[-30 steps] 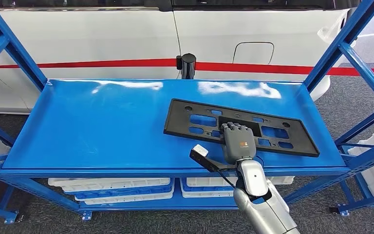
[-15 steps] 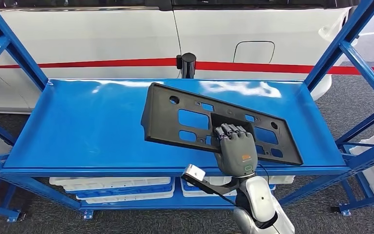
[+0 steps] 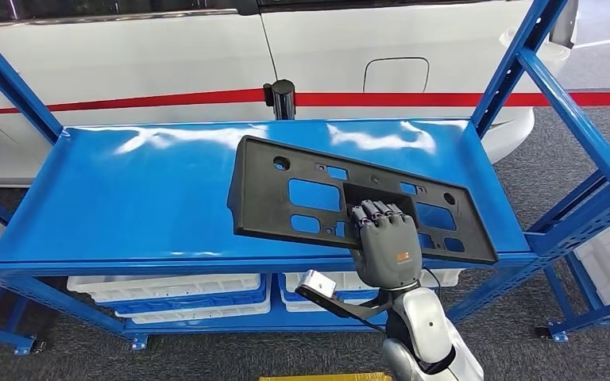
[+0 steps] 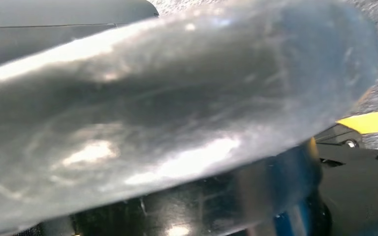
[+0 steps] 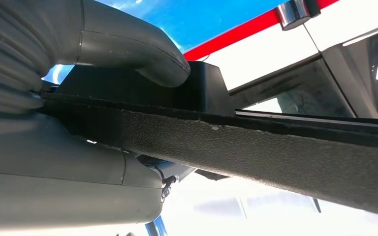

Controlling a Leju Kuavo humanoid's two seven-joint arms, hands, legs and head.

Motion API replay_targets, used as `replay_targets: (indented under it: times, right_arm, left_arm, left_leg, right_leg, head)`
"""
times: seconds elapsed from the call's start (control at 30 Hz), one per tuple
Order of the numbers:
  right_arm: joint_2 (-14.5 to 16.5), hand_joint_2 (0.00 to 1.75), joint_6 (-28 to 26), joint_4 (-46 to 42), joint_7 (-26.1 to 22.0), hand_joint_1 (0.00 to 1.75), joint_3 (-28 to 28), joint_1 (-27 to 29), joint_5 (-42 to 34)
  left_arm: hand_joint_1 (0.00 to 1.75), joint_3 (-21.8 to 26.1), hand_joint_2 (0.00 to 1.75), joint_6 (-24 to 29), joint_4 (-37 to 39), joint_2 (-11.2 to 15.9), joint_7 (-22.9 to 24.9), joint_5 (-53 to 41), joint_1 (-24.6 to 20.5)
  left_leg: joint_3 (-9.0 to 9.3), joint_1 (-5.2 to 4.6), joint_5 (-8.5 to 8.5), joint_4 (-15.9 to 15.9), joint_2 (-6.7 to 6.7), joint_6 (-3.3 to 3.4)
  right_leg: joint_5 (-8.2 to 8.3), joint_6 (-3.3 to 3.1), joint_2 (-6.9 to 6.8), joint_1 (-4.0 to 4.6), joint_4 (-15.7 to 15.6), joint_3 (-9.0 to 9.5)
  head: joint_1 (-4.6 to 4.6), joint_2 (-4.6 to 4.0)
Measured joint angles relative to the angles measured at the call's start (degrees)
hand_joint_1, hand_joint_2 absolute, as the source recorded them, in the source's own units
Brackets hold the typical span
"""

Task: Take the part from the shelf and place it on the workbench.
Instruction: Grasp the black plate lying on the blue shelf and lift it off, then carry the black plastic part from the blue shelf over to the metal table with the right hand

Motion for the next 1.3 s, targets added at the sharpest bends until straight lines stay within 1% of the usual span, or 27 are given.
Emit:
replay_targets:
  times: [0.03,0.1,0.13,0.17,0.23,0.3,0.33,0.4,0.43,0.47,0.5,0.53,0.6,0.67,0.73,0.77,0.8,0.83,0.9,0.93,0.97,1.0,1.03,1.1,1.17,1.27,1.3]
  right_arm:
    - [0.0,1.75,0.0,0.0,0.0,1.75,0.0,0.0,0.0]
    - [0.0,1.75,-0.2,0.0,-0.1,1.75,0.0,0.0,0.0]
    - [0.0,1.75,-0.3,-0.1,-0.2,1.75,0.0,0.0,0.0]
    - [0.0,1.75,-0.4,-0.1,-0.4,1.75,0.1,0.0,0.0]
    - [-0.1,1.75,-0.7,-0.4,-0.9,1.75,0.3,0.0,0.0]
    - [-0.3,1.75,-0.9,-0.6,-1.1,1.75,0.5,0.0,-0.1]
    - [-0.4,1.75,-1.0,-0.7,-1.2,1.75,0.6,0.0,-0.1]
    - [-0.6,1.75,-1.2,-0.9,-1.2,1.75,0.8,0.0,-0.2]
    - [-0.7,1.75,-1.3,-0.9,-1.3,1.75,1.0,0.1,-0.2]
    - [-0.8,1.75,-1.3,-0.9,-1.3,1.75,1.1,0.1,-0.2]
    - [-0.9,1.75,-1.4,-0.9,-1.3,1.75,1.3,0.1,-0.3]
    - [-1.0,1.75,-1.4,-1.0,-1.3,1.75,1.4,0.1,-0.3]
    - [-1.1,1.75,-1.4,-1.2,-1.4,1.75,1.5,0.0,-0.5]
    - [-1.2,1.75,-1.5,-1.5,-1.4,1.75,1.6,0.0,-0.5]
    - [-1.3,1.75,-1.7,-1.7,-1.5,1.75,1.7,0.0,-0.5]
    - [-1.3,1.75,-1.7,-1.8,-1.5,1.75,1.7,0.1,-0.5]
    - [-1.4,1.75,-1.8,-1.8,-1.5,1.75,1.7,0.1,-0.5]
    - [-1.4,1.75,-1.8,-1.9,-1.5,1.75,1.7,0.1,-0.5]
    - [-1.4,1.75,-1.9,-2.0,-1.5,1.75,1.7,0.1,-0.5]
    - [-1.4,1.75,-2.0,-2.1,-1.5,1.75,1.7,0.2,-0.5]
    - [-1.4,1.75,-2.0,-2.1,-1.5,1.75,1.7,0.2,-0.5]
    - [-1.4,1.75,-2.1,-2.1,-1.5,1.75,1.7,0.3,-0.6]
    - [-1.4,1.75,-2.1,-2.1,-1.5,1.75,1.7,0.3,-0.6]
    - [-1.4,1.75,-2.1,-2.3,-1.5,1.75,1.7,0.3,-0.9]
    - [-1.5,1.75,-2.1,-2.6,-1.5,1.75,1.7,0.2,-1.1]
    - [-1.6,1.75,-2.2,-2.8,-1.5,1.75,1.7,0.1,-1.4]
    - [-1.7,1.75,-2.2,-2.8,-1.5,1.75,1.7,0.1,-1.6]
  left_arm:
    - [0.0,0.0,0.0,0.0,-0.1,0.0,0.3,-0.1,0.0]
    - [0.0,0.1,0.0,0.0,-0.5,0.0,0.9,-0.5,0.0]
    - [0.0,0.1,0.0,-0.1,-0.9,0.0,1.4,-0.8,0.0]
    - [0.0,0.1,0.0,-0.3,-1.4,-0.1,1.9,-1.1,0.1]
    - [0.0,0.1,0.0,-0.6,-2.5,-0.2,2.8,-1.7,0.4]
    - [0.0,0.2,0.0,-1.0,-3.6,-0.3,3.5,-2.2,0.8]
    - [0.0,0.2,0.0,-1.2,-4.2,-0.4,3.9,-2.4,1.0]
    - [0.0,0.3,0.0,-1.6,-5.5,-0.5,4.6,-3.0,1.5]
    - [0.0,0.5,0.0,-1.8,-6.2,-0.6,4.9,-3.3,1.8]
    - [0.0,0.6,0.0,-2.1,-6.9,-0.6,5.2,-3.6,2.2]
    - [0.0,0.8,0.0,-2.3,-7.6,-0.6,5.6,-3.9,2.5]
    - [0.0,1.0,0.0,-2.5,-8.4,-0.6,5.9,-4.1,2.9]
    - [0.0,1.2,0.0,-2.8,-9.7,-0.7,6.4,-4.6,3.5]
    - [0.0,1.4,0.0,-2.9,-10.8,-0.8,6.7,-4.8,3.9]
    - [0.0,1.6,0.0,-3.0,-11.7,-0.9,6.9,-4.9,4.3]
    - [0.0,1.6,0.0,-3.0,-12.0,-0.9,6.9,-4.9,4.5]
    - [0.0,1.7,0.0,-3.1,-12.3,-0.9,7.0,-4.9,4.7]
    - [0.0,1.8,0.0,-3.1,-12.6,-0.9,7.0,-4.9,4.9]
    - [0.0,2.0,0.0,-3.4,-13.2,-0.9,7.4,-5.3,5.2]
    - [0.0,2.1,0.0,-3.6,-13.7,-0.9,7.8,-5.6,5.5]
    - [0.0,2.3,0.0,-4.0,-14.3,-0.9,8.2,-6.0,5.8]
    - [0.0,2.5,0.0,-4.3,-14.9,-0.9,8.5,-6.4,6.1]
    - [0.0,2.7,0.0,-4.6,-15.6,-0.9,8.9,-6.8,6.4]
    - [0.0,3.1,0.0,-5.2,-17.0,-1.0,9.4,-7.5,6.9]
    - [0.0,3.6,0.0,-5.7,-18.3,-1.1,9.7,-8.1,7.3]
    - [0.0,4.3,0.0,-6.5,-19.8,-1.4,10.3,-9.2,7.9]
    - [0.0,4.7,0.0,-6.8,-20.4,-1.5,10.5,-9.7,8.2]
  left_leg:
    - [2.17,-0.04,1.36,-2.8,0.0,0.25]
    - [7.6,-0.27,3.92,-11.0,-0.03,0.84]
    - [9.37,-0.47,4.6,-13.9,-0.05,1.05]
    - [10.12,-0.72,4.76,-15.4,-0.07,1.19]
    - [9.78,-1.15,5.22,-15.9,-0.06,1.65]
    - [9.13,-1.11,6.21,-16.4,0.1,2.57]
    - [8.61,-0.98,6.81,-16.6,0.18,3.04]
    - [7.28,-0.91,7.84,-16.7,0.25,3.53]
    - [6.58,-0.93,8.32,-16.6,0.3,3.58]
    - [5.92,-0.94,8.79,-16.6,0.34,3.56]
    - [5.33,-0.94,9.22,-16.6,0.37,3.5]
    - [4.83,-0.93,9.62,-16.5,0.38,3.4]
    - [4.06,-1.02,10.32,-16.5,0.32,3.03]
    - [3.61,-1.25,11.11,-16.5,0.27,2.39]
    - [3.42,-1.35,11.87,-16.5,0.25,1.67]
    - [3.28,-1.27,11.87,-16.4,0.21,1.36]
    - [2.93,-1.2,10.96,-15.7,0.16,1.07]
    - [2.29,-1.11,9.12,-14.1,0.1,0.82]
    - [0.24,-0.93,3.6,-7.7,0.03,0.4]
    - [-0.71,-0.84,1.52,-4.0,0.02,0.2]
    - [-1.14,-0.77,0.55,-1.2,0.02,0.03]
    - [-0.69,-0.68,0.81,-0.3,0.03,-0.09]
    - [0.81,-0.55,1.98,-1.5,0.03,-0.17]
    - [5.92,-0.26,4.24,-8.3,-0.03,-0.31]
    - [9.21,-0.29,4.75,-13.7,-0.3,-0.06]
    - [8.83,-0.72,4.99,-14.6,-0.43,0.78]
    - [8.38,-0.74,5.36,-14.7,-0.32,1.29]
  right_leg:
    - [0.21,0.05,0.01,0.14,0.0,-0.21]
    - [0.59,0.37,0.02,0.39,0.1,-0.49]
    - [0.8,0.67,0.01,0.46,0.2,-0.6]
    - [1.02,1.01,-0.03,0.5,0.2,-0.7]
    - [1.6,1.87,-0.08,0.44,0.1,-0.88]
    - [0.76,2.29,-0.11,0.33,1.1,-1.87]
    - [-0.71,2.19,-0.12,0.34,2.9,-2.83]
    - [-5.13,1.73,-0.15,0.22,9.7,-5.44]
    - [-6.77,1.8,-0.15,0.19,13.3,-6.43]
    - [-7.52,2.13,-0.15,0.16,15.6,-6.76]
    - [-7.27,2.66,-0.16,0.13,16.0,-6.1]
    - [-6.28,3.26,-0.17,0.08,14.1,-4.34]
    - [-4.34,3.9,-0.21,0.05,5.9,1.52]
    - [-3.81,3.44,-0.17,0.26,-0.6,5.64]
    - [-3.68,2.63,-0.09,0.46,-1.8,5.76]
    - [-3.4,2.16,-0.13,0.22,-1.9,5.41]
    - [-3.05,1.58,-0.17,0.03,-1.9,5.08]
    - [-2.62,0.91,-0.24,-0.2,-2.0,4.83]
    - [-1.75,0.0,-0.37,-0.2,-1.9,4.12]
    - [-1.35,-0.18,-0.42,-0.12,-1.8,3.63]
    - [-0.98,-0.18,-0.44,-0.05,-1.7,3.05]
    - [-0.69,-0.1,-0.43,-0.03,-1.4,2.45]
    - [-0.48,0.05,-0.43,-0.06,-1.1,1.86]
    - [-0.22,0.39,-0.41,-0.11,-0.2,0.83]
    - [0.1,0.9,-0.42,0.1,0.6,-0.02]
    - [0.9,2.06,-0.39,0.21,0.8,-0.67]
    - [1.05,2.46,-0.37,0.12,0.9,-0.93]
  head:
    - [-0.01,0.0]
    - [0.01,0.0]
    - [0.06,0.0]
    - [0.05,0.0]
    - [0.08,0.0]
    - [0.12,0.0]
    - [0.16,0.0]
    - [0.36,0.0]
    - [0.36,0.0]
    - [0.37,0.0]
    - [0.38,0.0]
    - [0.38,0.0]
    - [0.41,0.0]
    - [0.3,0.0]
    - [0.16,0.0]
    - [0.19,0.0]
    - [0.12,0.0]
    - [0.03,0.0]
    - [-0.16,0.0]
    - [-0.21,0.0]
    - [-0.21,0.0]
    - [-0.21,0.0]
    - [-0.22,0.0]
    - [-0.24,0.0]
    - [-0.18,0.0]
    - [-0.13,0.0]
    - [-0.17,0.0]
